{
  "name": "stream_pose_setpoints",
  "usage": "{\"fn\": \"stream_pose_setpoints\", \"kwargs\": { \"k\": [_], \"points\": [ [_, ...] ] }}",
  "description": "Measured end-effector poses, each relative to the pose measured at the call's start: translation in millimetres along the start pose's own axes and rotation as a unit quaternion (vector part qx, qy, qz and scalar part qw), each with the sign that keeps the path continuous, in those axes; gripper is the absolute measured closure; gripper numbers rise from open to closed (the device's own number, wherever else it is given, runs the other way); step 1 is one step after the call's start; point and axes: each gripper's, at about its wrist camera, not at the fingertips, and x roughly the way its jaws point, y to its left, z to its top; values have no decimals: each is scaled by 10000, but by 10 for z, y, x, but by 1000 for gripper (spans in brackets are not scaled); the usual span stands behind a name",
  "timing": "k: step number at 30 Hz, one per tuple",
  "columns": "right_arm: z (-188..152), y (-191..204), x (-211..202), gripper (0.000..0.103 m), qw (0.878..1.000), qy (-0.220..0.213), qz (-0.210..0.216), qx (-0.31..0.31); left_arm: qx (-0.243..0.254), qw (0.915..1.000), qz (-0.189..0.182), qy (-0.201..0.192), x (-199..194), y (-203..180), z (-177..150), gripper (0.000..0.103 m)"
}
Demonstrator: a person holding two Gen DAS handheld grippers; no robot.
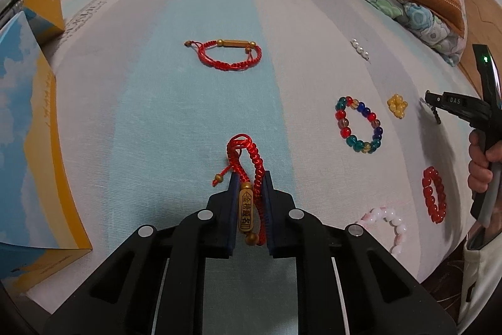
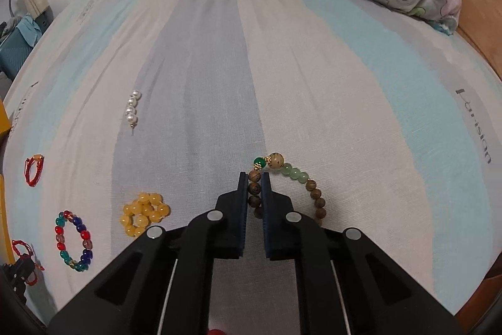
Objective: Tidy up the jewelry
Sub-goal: 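Carry both held bracelets over the white cardboard box with both tools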
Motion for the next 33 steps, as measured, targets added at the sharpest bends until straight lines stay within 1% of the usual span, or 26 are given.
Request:
{"fn": "stream_pose_setpoints", "kwargs": {
  "k": [7,16,25,29,33],
  "points": [
    [15,24,-177,96,9992,-403,21,-6,-79,9998,36,-161,-60,0,29,90],
    [-20,117,-359,96,9971,-747,32,-125,-122,9988,188,-441,-182,29,22,90],
    [-45,216,-595,96,9958,-914,81,-75,-138,9970,374,-667,-367,19,99,90],
    [-30,335,-757,96,9951,-978,117,-103,-137,9963,405,-744,-512,5,148,90],
    [-34,536,-984,96,9937,-1082,231,-183,-115,9956,448,-817,-693,29,205,90]
  ]
}}
